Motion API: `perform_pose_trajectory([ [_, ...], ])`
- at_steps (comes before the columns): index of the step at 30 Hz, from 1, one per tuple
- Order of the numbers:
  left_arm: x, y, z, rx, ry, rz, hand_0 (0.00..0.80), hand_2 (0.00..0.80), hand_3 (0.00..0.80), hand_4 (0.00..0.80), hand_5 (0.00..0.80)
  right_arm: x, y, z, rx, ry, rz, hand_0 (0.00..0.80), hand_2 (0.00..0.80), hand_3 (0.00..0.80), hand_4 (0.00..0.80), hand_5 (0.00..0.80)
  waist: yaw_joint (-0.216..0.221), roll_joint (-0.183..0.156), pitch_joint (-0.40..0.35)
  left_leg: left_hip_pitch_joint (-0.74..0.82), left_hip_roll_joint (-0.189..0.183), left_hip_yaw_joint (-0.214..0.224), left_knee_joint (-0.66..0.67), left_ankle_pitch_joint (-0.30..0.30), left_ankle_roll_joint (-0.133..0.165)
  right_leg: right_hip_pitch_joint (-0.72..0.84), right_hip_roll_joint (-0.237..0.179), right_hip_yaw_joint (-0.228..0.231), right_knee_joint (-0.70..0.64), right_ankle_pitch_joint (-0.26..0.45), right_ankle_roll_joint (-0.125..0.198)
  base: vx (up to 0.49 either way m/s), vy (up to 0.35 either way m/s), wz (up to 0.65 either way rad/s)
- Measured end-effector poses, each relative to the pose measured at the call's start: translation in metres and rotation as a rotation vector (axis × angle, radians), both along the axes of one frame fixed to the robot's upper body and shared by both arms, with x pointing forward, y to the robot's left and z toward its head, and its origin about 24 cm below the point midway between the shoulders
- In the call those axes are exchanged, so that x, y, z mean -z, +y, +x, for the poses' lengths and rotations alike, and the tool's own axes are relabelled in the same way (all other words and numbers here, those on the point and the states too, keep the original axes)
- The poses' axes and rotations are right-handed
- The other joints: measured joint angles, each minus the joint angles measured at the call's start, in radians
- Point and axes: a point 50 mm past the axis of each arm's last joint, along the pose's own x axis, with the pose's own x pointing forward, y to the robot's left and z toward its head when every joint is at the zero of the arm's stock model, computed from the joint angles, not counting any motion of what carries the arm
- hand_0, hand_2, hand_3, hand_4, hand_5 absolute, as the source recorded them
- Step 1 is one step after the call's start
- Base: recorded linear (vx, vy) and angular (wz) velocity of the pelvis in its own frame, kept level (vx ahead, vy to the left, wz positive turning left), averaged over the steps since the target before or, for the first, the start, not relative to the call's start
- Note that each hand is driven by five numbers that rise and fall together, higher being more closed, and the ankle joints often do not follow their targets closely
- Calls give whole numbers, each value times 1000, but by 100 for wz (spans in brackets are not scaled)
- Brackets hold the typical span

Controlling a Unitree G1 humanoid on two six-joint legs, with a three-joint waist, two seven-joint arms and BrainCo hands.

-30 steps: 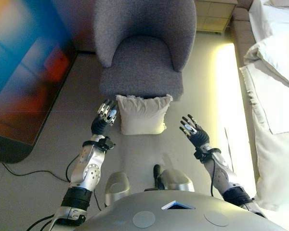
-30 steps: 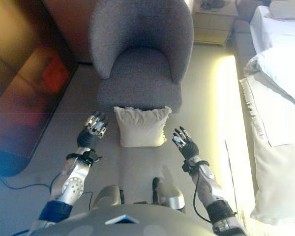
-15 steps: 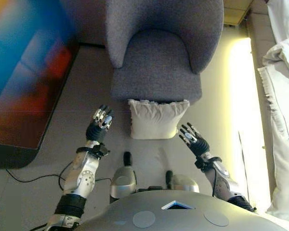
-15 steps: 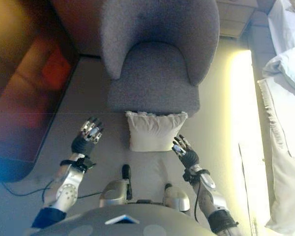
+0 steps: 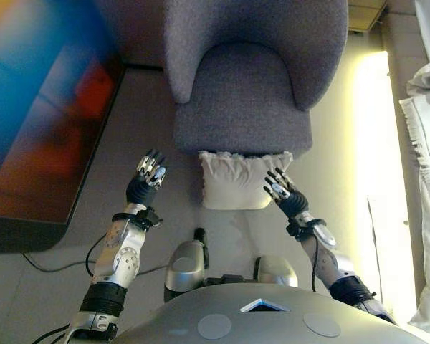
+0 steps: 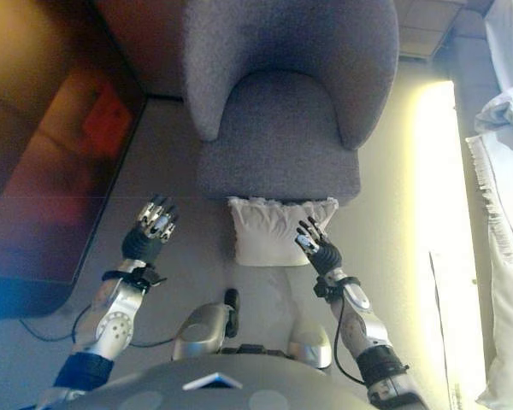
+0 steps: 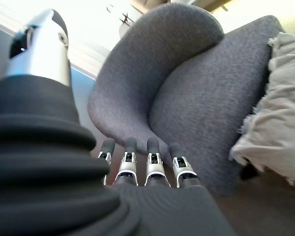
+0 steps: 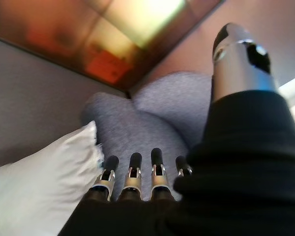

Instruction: Pick up the cushion and take it to the sofa

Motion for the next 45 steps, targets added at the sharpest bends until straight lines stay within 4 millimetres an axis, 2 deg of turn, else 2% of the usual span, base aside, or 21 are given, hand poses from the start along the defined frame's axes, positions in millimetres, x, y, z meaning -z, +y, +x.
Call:
perform_pose_trajectory([
  [2, -1, 1, 0, 0, -1, 2, 0, 0, 0, 0, 0, 6, 2, -9, 1, 28, 5, 0, 0, 0, 0, 0, 1, 16, -17, 31, -1, -1, -21, 1, 16, -27, -12, -7, 48, 75, -3, 238, 37, 2],
  [3, 0, 5, -2, -8, 5, 10, 0, 0, 0, 0, 0, 8, 2, -13, 4, 40, 9, 0, 0, 0, 0, 0, 2, 10, -29, 40, -13, 3, -33, 0, 27, -38, -32, -12, 69, 77, 0, 272, -79, -1],
  [5, 1, 11, -5, -26, 15, 23, 0, 0, 0, 0, 0, 10, 1, -18, 8, 55, 6, 0, 0, 0, 0, 0, -3, -11, -37, 63, -35, -2, -59, 6, 43, -43, -60, -33, 41, 26, 13, 255, -165, 5],
  [7, 1, 14, -6, -21, 17, 34, 0, 0, 0, 0, 0, 9, 0, -17, 10, 47, 5, 0, 0, 0, 0, 0, -8, -22, -41, 64, -45, -20, -73, 10, 47, -55, -69, -51, -135, 8, 37, 238, -190, 8],
  [10, 6, 13, -13, -17, 39, 31, 0, 0, 0, 0, 0, 9, 2, -16, -3, 44, 4, 0, 0, 0, 0, 0, -52, -64, -35, 78, -71, -40, -85, 7, 41, -64, -102, -65, -399, 64, 109, 271, -119, 26],
  [12, 12, 12, -20, -10, 68, 30, 0, 0, 0, 0, 0, 9, 1, -16, 0, 46, 5, 0, 0, 0, 0, 0, -54, -89, -33, 96, -73, -41, -91, -2, 27, -66, -102, -66, -521, 134, 125, 273, -64, 6],
  [14, 18, 10, -28, -4, 96, 26, 0, 0, 0, 0, 0, 10, 0, -16, 1, 53, 3, 0, 0, 0, 0, 0, -54, -113, -35, 110, -74, -50, -98, -14, 2, -54, -101, -63, -606, 200, 123, 344, -63, 16],
  [15, 20, 8, -31, 4, 107, 20, 0, 0, 0, 0, 0, 10, -2, -17, 8, 59, 0, 0, 0, 0, 0, 0, -55, -112, -34, 120, -64, -65, -103, -22, -10, -43, -91, -66, -603, 246, 119, 443, -91, 34],
  [17, 24, 5, -37, 17, 115, 1, 0, 0, 0, 0, 0, 11, -10, -17, 35, 67, -9, 0, 0, 0, 0, 0, -77, -92, -32, 143, -26, -75, -113, -27, -27, -14, -51, -80, -605, 254, 113, 291, -90, 50],
  [20, 24, 3, -39, 29, 110, -12, 0, 0, 0, 0, 0, 8, -24, -14, 48, 56, -44, 0, 0, 0, 0, 0, -78, -62, -27, 170, 7, -69, -108, -48, -58, -1, -20, -97, -561, 229, 47, 245, -116, 24],
  [22, 24, 4, -38, 18, 103, -14, 0, 0, 0, 0, 0, 6, -24, -11, 41, 48, -48, 0, 0, 0, 0, 0, -79, -59, -30, 186, 19, -63, -121, -51, -73, 7, -13, -98, -543, 208, 49, 264, -137, -4],
  [27, 21, 5, -35, 4, 89, -9, 0, 0, 0, 0, 0, 7, -9, -9, -15, 64, -19, 0, 0, 0, 0, 0, -88, -86, -34, 212, 21, -56, -140, -54, -74, 6, -8, -90, -520, 192, 51, 254, -141, -3],
  [30, 19, 8, -34, -16, 84, -3, 0, 0, 0, 0, 0, 6, -3, -5, -41, 64, -8, 0, 0, 0, 0, 0, -105, -85, -35, 220, 35, -65, -141, -59, -81, 18, 8, -85, -514, 174, 49, 206, -157, 9],
  [33, 15, 10, -31, -37, 70, -9, 0, 0, 0, 0, 0, 5, -2, -4, -45, 63, -8, 0, 0, 0, 0, 0, -104, -75, -38, 215, 75, -68, -98, -78, -107, 21, 49, -85, -493, 143, 21, 162, -174, -1],
  [34, 15, 10, -30, -40, 68, -7, 0, 0, 0, 0, 0, 5, -2, -3, -45, 63, -8, 0, 0, 0, 0, 0, -102, -80, -41, 200, 75, -71, -55, -83, -115, 11, 52, -75, -478, 128, 12, 165, -149, -6],
  [36, 14, 8, -27, -39, 64, -12, 0, 0, 0, 0, 0, 6, -3, -2, -42, 64, -14, 0, 0, 0, 0, 0, -101, -95, -50, 103, 74, -71, 127, -66, -123, -1, 57, -61, -461, 114, -1, 175, -64, -12],
  [39, 15, 1, -25, -19, 70, -21, 0, 0, 0, 0, 0, 6, -7, -3, -31, 61, -27, 0, 0, 0, 0, 0, -100, -108, -73, 70, 83, -48, 172, 9, -66, 5, 40, -62, -492, 123, -13, 140, 124, -12],
  [40, 14, -2, -24, -5, 70, -25, 0, 0, 0, 0, 0, 5, -9, -3, -25, 55, -31, 0, 0, 0, 0, 0, -107, -99, -76, 57, 97, -33, 172, 9, -55, 6, 41, -79, -506, 132, -27, 117, 203, 2],
  [43, 11, -6, -16, 8, 53, -39, 0, 0, 0, 0, 0, 11, -17, -15, -1, 82, -43, 0, 0, 0, 0, 0, -118, -78, -74, 35, 180, -10, 164, 3, -63, -4, 42, -115, -531, 138, -35, 137, 190, 7],
  [44, 12, -8, -16, 6, 57, -57, 0, 0, 0, 0, 0, 13, -20, -20, 4, 96, -53, 0, 0, 0, 0, 0, -115, -51, -82, 47, 196, 0, 77, 6, -56, 17, 59, -122, -589, 145, 2, 158, 150, -11],
  [45, 11, -14, -15, 11, 45, -84, 0, 0, 0, 0, 0, 7, -30, -19, -5, 74, -90, 0, 0, 0, 0, 0, -99, 25, -78, 56, 253, 8, -38, 9, -51, -26, 104, -118, -510, 91, 9, 170, 135, -7],
])
